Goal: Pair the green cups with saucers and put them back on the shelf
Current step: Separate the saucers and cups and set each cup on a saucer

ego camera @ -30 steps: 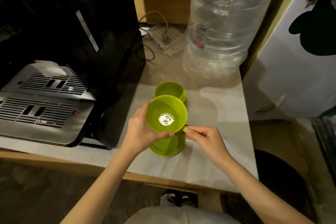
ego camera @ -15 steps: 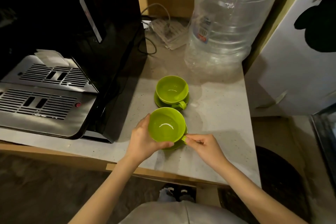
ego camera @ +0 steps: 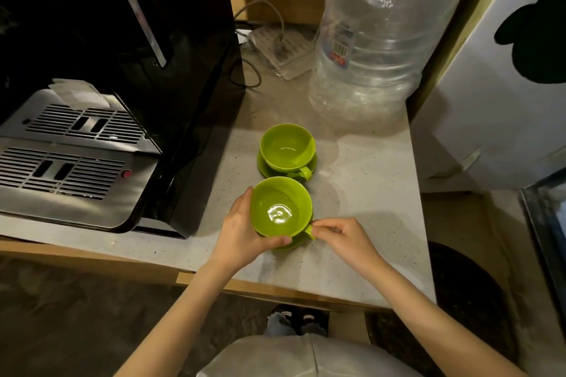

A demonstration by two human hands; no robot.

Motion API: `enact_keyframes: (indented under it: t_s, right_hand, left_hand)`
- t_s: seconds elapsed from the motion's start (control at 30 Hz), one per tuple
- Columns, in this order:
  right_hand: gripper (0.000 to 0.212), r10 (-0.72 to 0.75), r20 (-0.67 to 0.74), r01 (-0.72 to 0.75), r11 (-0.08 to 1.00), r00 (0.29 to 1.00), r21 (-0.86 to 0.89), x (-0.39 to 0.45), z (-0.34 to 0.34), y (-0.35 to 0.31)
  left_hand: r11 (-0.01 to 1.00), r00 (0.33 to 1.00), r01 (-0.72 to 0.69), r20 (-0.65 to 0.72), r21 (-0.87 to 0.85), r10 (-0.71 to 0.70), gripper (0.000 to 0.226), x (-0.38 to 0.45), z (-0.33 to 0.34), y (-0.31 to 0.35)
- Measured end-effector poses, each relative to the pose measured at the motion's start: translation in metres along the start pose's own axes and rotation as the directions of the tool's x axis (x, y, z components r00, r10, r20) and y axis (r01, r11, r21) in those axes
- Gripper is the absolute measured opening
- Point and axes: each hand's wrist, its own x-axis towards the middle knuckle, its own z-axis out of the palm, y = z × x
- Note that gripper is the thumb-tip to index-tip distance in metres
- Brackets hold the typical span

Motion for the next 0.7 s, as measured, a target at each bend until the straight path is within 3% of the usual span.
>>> enact_keyframes:
  t_s: [0.1, 0.17, 0.23, 0.33, 0.43, 0.53, 0.7]
  right_hand:
    - [0.012, -0.019, -0.011, 0.019, 0.999, 1.000, -0.030, 0.005, -0.007, -0.006]
    - [0.013, -0.039, -0.059, 0.035, 0.997, 0.998, -0.064, 0.010, -0.013, -0.012]
    - [0.014, -0.031, -0.104, 0.020, 0.994, 0.994, -0.103, 0.018, -0.017, -0.018]
    - [0.015, 0.060, -0.096, -0.075, 0.983, 0.994, -0.167, 0.030, -0.017, -0.022]
    - [0.015, 0.182, -0.007, -0.179, 0.962, 0.983, -0.205, 0.040, -0.011, -0.021]
    - [0.018, 0.226, 0.022, -0.217, 0.955, 0.974, -0.200, 0.048, -0.004, -0.017]
    - [0.014, 0.227, 0.020, -0.221, 0.961, 0.974, -0.167, 0.053, 0.000, -0.014]
  left_hand:
    - [0.997, 0.990, 0.045, 0.138, -0.060, -0.037, 0.126, 0.000, -0.007, -0.003]
    - [0.976, 0.969, 0.155, 0.214, -0.153, -0.120, 0.125, -0.001, -0.014, -0.006]
    - [0.934, 0.957, 0.264, 0.184, -0.240, -0.223, 0.100, 0.001, -0.019, -0.011]
    - [0.880, 0.922, 0.384, 0.061, -0.280, -0.382, 0.041, 0.008, -0.021, -0.018]
    - [0.743, 0.824, 0.566, 0.232, -0.358, -0.516, 0.027, 0.011, -0.020, -0.017]
    - [0.675, 0.784, 0.620, 0.357, -0.400, -0.508, 0.019, 0.012, -0.020, -0.015]
    - [0.721, 0.803, 0.587, 0.376, -0.368, -0.462, 0.008, 0.015, -0.020, -0.019]
